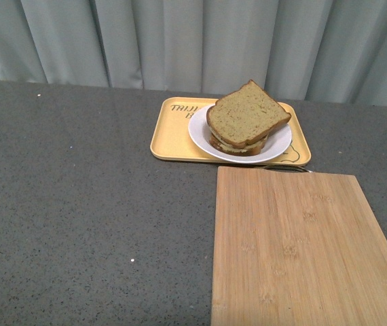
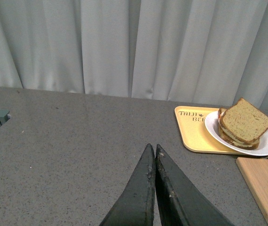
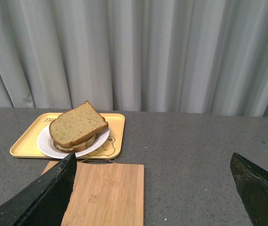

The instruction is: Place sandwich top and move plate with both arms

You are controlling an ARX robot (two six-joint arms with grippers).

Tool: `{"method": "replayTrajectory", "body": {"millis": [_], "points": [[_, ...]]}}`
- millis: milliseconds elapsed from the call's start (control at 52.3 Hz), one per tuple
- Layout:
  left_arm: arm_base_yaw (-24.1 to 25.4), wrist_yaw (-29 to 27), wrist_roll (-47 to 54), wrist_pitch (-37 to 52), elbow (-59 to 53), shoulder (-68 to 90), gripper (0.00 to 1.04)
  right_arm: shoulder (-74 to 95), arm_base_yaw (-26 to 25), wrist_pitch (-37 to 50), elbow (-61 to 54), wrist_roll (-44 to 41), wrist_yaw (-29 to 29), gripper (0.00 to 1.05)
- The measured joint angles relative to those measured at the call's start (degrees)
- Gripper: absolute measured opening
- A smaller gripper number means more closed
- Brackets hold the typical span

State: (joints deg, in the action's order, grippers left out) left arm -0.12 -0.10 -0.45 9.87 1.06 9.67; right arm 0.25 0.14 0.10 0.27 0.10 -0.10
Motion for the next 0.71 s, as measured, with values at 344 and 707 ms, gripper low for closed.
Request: {"method": "replayTrajectory", "body": {"millis": [344,707], "points": [[0.0,0.1,0.0,-9.7,0.0,-9.3,0.21,0.0,0.0,0.0,0.0,0.0,0.0,0.95],[0.0,0.1,0.0,-9.7,0.0,-9.4,0.79,0.0,0.0,0.0,0.0,0.0,0.0,0.95]]}}
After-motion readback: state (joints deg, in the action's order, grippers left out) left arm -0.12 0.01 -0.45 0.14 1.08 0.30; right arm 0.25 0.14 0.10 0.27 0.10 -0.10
